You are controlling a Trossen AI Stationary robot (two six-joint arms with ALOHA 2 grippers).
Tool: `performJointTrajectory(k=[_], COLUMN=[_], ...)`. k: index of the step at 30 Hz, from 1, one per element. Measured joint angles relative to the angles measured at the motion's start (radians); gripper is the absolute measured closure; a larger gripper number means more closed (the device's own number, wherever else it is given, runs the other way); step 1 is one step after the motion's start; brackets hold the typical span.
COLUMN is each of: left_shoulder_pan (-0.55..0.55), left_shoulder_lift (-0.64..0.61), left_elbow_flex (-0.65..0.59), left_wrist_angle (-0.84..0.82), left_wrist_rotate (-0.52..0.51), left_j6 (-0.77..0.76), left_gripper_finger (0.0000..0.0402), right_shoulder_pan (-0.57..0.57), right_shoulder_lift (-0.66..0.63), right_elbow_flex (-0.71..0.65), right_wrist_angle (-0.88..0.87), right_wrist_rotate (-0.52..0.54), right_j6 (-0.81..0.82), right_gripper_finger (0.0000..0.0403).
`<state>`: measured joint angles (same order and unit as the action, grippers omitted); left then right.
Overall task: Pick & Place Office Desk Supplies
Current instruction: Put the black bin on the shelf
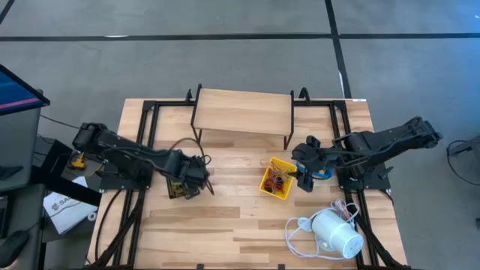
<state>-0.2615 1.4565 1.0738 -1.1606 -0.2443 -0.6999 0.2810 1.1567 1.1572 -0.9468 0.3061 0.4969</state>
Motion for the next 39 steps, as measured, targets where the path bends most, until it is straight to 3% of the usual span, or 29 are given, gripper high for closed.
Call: performJointTrajectory(k=[5, 11, 16, 22, 27, 39], left_shoulder_pan=[0.018, 0.122, 0.160, 0.106, 0.106, 0.119], left_shoulder_lift=[-0.008, -0.098, -0.151, -0.181, -0.150, 0.044], left_elbow_flex=[-0.051, -0.096, -0.175, -0.253, -0.253, -0.253], left_wrist_angle=[0.091, 0.310, 0.303, 0.308, 0.330, 0.373], left_wrist_rotate=[-0.053, 0.060, 0.062, 0.090, 0.041, 0.044], left_j6=[-0.274, -0.465, -0.634, -0.832, -0.876, -0.817], left_gripper_finger=[0.0186, 0.0181, 0.0175, 0.0174, 0.0174, 0.0184], right_shoulder_pan=[-0.006, -0.015, 0.030, 0.103, 0.148, 0.235], right_shoulder_lift=[0.002, 0.042, 0.061, 0.058, 0.058, 0.058], right_elbow_flex=[0.000, 0.000, -0.001, 0.000, 0.000, 0.000], right_wrist_angle=[0.017, -0.006, -0.089, -0.131, -0.139, -0.165], right_wrist_rotate=[0.013, 0.012, 0.027, 0.099, 0.143, 0.221], right_j6=[0.000, -0.007, -0.008, -0.014, -0.035, -0.017], right_gripper_finger=[0.0117, 0.0117, 0.0117, 0.0117, 0.0117, 0.0117])
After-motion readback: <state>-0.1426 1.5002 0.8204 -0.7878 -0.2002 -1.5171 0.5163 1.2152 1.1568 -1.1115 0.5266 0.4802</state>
